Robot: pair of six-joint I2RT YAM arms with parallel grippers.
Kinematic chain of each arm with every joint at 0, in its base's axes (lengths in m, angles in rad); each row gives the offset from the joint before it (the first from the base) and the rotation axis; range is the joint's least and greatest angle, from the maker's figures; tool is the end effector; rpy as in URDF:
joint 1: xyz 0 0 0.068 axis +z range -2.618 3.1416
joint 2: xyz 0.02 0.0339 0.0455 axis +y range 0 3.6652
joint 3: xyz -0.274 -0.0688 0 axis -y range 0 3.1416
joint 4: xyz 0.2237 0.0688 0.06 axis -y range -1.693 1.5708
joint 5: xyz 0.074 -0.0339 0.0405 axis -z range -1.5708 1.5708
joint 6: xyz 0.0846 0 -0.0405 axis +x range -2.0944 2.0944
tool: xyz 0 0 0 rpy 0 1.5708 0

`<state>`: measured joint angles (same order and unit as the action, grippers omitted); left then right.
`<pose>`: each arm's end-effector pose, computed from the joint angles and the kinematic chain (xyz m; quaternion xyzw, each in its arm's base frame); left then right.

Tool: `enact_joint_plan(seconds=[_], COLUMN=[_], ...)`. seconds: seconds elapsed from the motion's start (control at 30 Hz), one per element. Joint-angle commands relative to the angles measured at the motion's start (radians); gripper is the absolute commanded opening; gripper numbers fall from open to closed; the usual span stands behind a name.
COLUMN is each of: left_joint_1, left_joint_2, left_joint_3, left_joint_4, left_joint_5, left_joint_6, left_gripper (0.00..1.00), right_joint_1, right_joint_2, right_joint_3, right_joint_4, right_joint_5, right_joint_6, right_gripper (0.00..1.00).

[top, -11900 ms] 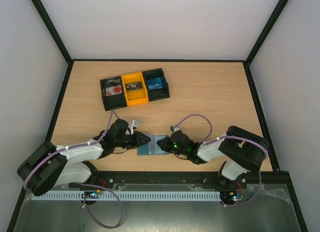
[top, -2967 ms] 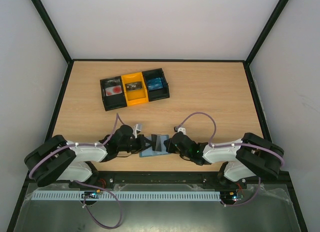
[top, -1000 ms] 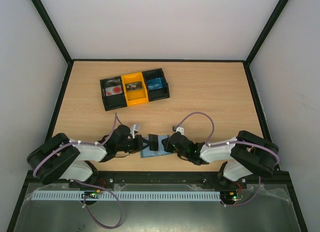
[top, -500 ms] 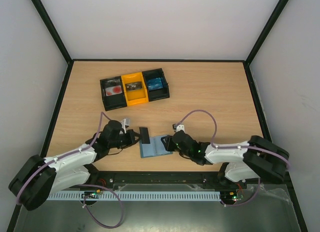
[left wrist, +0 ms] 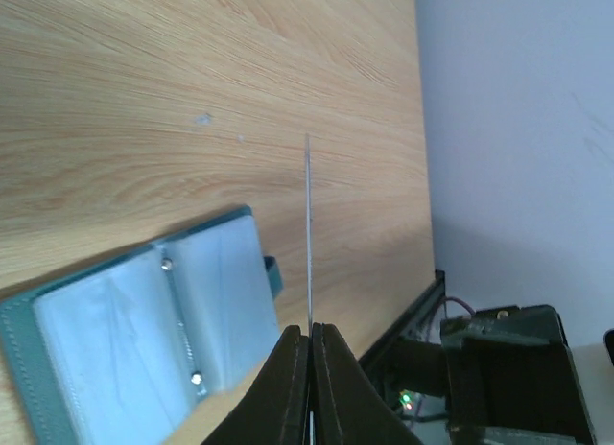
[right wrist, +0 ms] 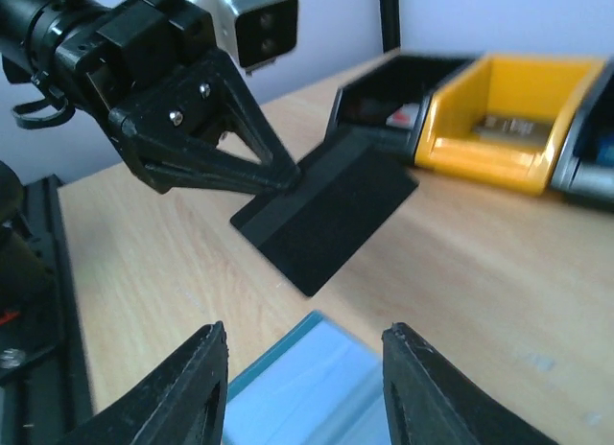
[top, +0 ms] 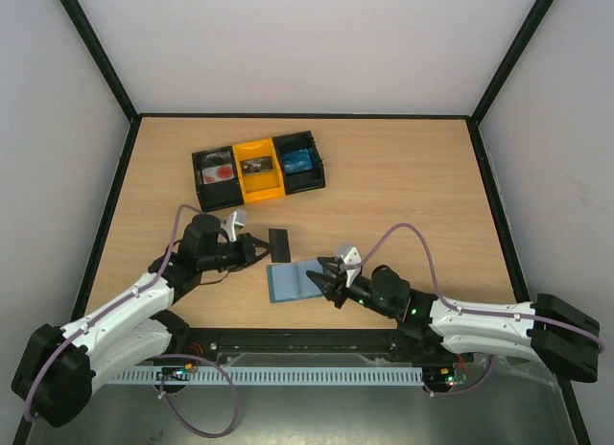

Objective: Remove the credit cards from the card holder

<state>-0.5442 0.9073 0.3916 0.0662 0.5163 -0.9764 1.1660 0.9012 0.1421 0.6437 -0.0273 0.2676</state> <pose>0.1566 -0.1436 0.2071 -0.0430 0.8289 -0.5110 0.2235 0.0810 0.1949 0.1996 -0.3324 0.6686 0.4446 0.4947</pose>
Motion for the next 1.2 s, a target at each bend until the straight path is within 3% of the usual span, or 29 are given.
enact_joint_plan(seconds=[0.0, 0.17, 0.33, 0.6, 0.9, 1.17], left_joint_1=[0.007, 0.01, 0.013, 0.021, 0.025, 0.026], left_joint_2=[-0.034, -0.056, -0.064, -0.063, -0.06, -0.04], left_joint_3=[0.026, 0.018, 0.02, -0.031, -0.071, -0.07], left_joint_4=[-0.046, -0.004, 0.01, 0.107, 0.193, 0.187], left_joint_5=[0.109, 0.164, 0.17, 0.219, 0.234, 0.211], left_joint_6=[-0.025, -0.108, -0.171, -0.269, -0.347, -0.327], left_gripper=[0.03, 0.03, 0.03, 0.03, 0.03, 0.03], right_joint_1=[0.011, 0.013, 0.017, 0.02, 0.024, 0.024], right_joint_2=[-0.008, 0.062, 0.109, 0.185, 0.254, 0.261], right_joint_3=[0.008, 0.028, 0.097, 0.186, 0.221, 0.222], right_joint_4=[0.127, 0.178, 0.081, -0.025, -0.032, -0.055], right_joint_5=[0.043, 0.01, -0.009, 0.01, 0.033, -0.012], right_joint_6=[-0.373, -0.646, -0.911, -1.133, -1.206, -1.21], right_gripper=[0.44, 0.48, 0.52, 0.52, 0.54, 0.56])
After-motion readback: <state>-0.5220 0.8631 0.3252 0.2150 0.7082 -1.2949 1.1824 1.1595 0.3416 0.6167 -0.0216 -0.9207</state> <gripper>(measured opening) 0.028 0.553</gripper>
